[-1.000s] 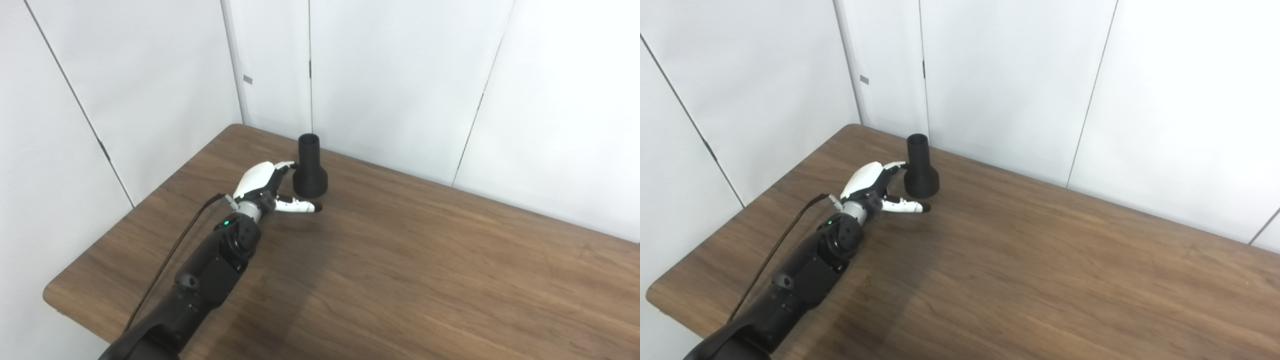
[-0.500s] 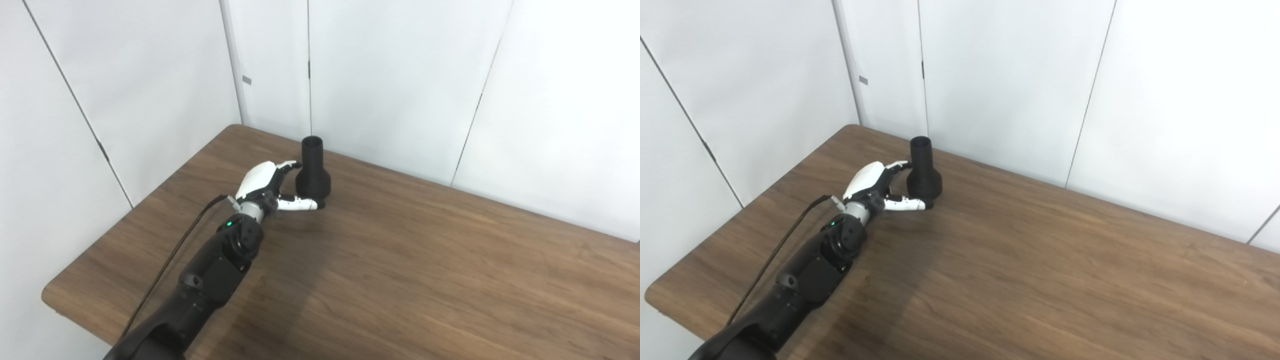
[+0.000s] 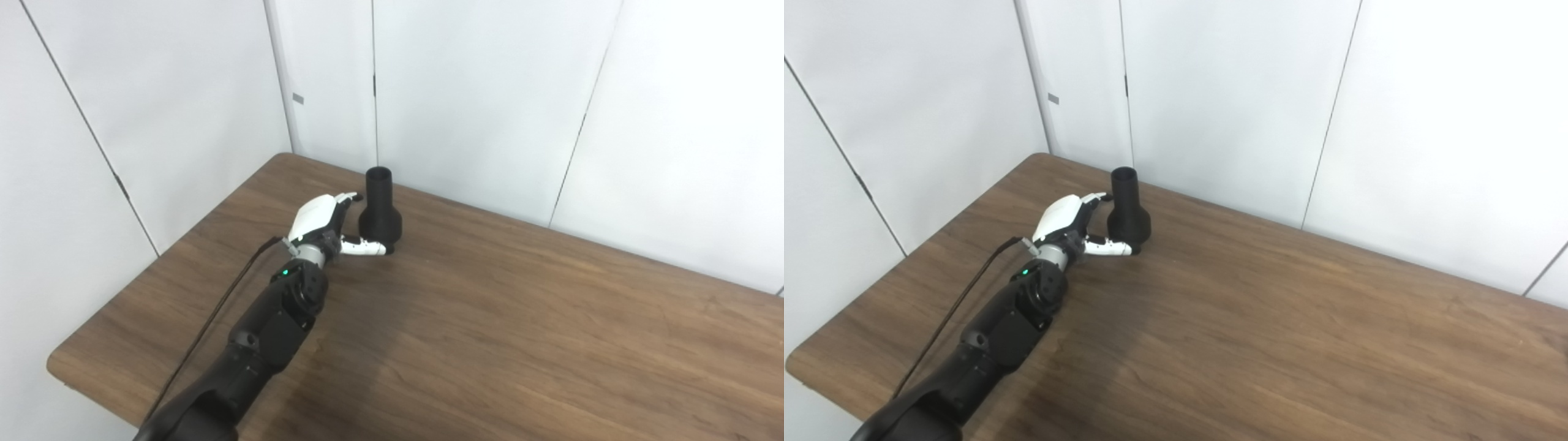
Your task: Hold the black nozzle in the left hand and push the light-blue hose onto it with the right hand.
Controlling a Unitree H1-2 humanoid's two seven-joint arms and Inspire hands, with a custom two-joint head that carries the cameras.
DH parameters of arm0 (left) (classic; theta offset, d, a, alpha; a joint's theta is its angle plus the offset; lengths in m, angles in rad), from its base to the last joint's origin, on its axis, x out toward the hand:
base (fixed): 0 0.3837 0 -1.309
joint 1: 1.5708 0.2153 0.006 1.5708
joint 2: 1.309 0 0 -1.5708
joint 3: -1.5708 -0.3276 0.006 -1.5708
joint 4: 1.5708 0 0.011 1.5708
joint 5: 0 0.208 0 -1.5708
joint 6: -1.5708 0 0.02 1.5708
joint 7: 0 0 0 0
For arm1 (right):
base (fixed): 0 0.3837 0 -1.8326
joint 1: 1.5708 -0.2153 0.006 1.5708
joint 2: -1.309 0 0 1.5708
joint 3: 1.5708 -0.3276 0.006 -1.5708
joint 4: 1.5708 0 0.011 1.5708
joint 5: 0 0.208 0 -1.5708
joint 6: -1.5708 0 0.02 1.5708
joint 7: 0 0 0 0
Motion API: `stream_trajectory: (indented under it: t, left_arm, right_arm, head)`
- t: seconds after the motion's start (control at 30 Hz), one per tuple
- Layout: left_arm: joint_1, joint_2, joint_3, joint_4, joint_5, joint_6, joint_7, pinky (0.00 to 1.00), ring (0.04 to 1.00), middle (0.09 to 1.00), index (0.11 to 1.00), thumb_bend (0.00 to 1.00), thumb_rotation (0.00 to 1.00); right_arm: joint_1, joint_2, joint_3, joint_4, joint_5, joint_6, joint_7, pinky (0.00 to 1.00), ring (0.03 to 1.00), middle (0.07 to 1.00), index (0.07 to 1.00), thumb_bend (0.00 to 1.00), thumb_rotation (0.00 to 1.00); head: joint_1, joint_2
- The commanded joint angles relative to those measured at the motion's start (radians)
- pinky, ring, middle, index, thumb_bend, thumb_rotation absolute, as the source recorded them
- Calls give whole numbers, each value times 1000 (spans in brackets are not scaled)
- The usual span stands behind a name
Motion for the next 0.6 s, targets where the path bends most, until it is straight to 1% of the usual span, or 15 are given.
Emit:
stream_trajectory:
  t: [0.0,0.07,0.17,0.27,0.33,0.4,0.53,0.57]
  left_arm:
    - [14,-5,-18,28,-6,43,-39,845,937,947,882,1000,410]
    - [16,-3,-24,19,-7,43,-48,829,927,942,876,1000,412]
    - [17,-4,-27,8,-19,50,-65,824,921,939,867,1000,400]
    - [19,-3,-32,-13,-39,62,-109,834,926,948,880,1000,383]
    - [21,-5,-32,-21,-53,58,-132,755,883,921,873,1000,377]
    - [22,-10,-27,-26,-69,52,-147,631,803,860,861,1000,361]
    - [19,-14,-32,-27,-86,52,-167,609,789,845,855,1000,348]
    - [17,-16,-33,-25,-91,53,-174,575,762,822,856,1000,342]
  right_arm:
    - [13,-2,11,-15,-9,17,21,436,582,627,605,562,769]
    - [16,-2,13,-23,-11,28,22,446,591,632,607,567,776]
    - [17,-3,13,-22,-8,24,22,456,598,638,610,555,776]
    - [19,-3,14,-27,-6,25,23,454,595,638,613,530,766]
    - [21,-1,14,-30,-5,26,23,451,592,635,611,524,754]
    - [22,0,14,-29,-3,20,22,458,597,638,612,518,751]
    - [23,4,15,-34,-3,25,21,454,592,636,609,509,740]
    - [24,5,15,-37,-2,27,21,452,590,634,606,505,738]
  head:
    - [0,1]
    - [-3,3]
    - [-3,3]
    - [-5,6]
    - [-9,9]
    - [-10,10]
    - [-15,12]
    - [-15,12]
